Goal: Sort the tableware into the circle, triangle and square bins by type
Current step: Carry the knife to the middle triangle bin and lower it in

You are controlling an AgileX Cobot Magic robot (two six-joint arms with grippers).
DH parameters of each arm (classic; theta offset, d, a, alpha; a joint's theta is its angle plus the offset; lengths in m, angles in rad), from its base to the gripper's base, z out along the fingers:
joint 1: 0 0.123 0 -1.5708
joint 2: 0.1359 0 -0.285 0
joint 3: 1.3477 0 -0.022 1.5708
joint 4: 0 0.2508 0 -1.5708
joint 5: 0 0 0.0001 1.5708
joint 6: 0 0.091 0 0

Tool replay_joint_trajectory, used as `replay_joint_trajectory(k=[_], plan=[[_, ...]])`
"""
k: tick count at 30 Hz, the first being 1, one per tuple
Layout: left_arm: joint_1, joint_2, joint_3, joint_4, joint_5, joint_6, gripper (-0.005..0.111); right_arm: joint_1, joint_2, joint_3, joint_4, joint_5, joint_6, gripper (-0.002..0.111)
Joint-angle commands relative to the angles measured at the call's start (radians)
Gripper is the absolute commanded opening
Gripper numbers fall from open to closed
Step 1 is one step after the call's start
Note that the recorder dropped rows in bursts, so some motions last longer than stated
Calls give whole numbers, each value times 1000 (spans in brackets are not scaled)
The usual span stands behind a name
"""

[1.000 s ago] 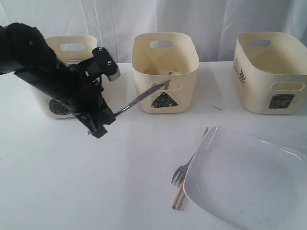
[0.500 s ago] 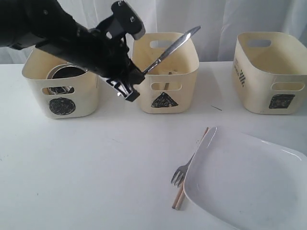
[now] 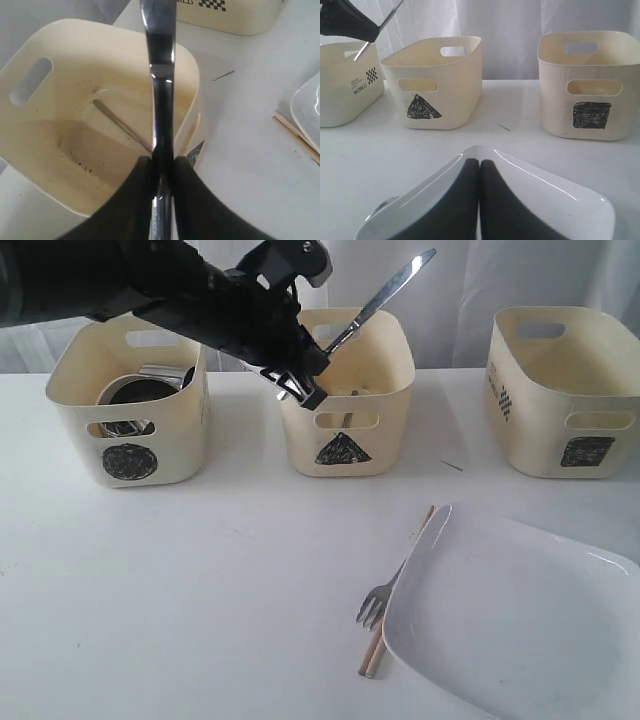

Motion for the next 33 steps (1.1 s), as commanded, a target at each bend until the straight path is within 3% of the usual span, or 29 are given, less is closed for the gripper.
replay_joint_trajectory(k=[1,33], plan=[[-8,47,-61,-15,-3,-7,0,-2,-5,4,-6,-4,-1,0],[-24,158,-204,-52,-79,-2,0,-2,-5,4,-6,-4,-1,0]])
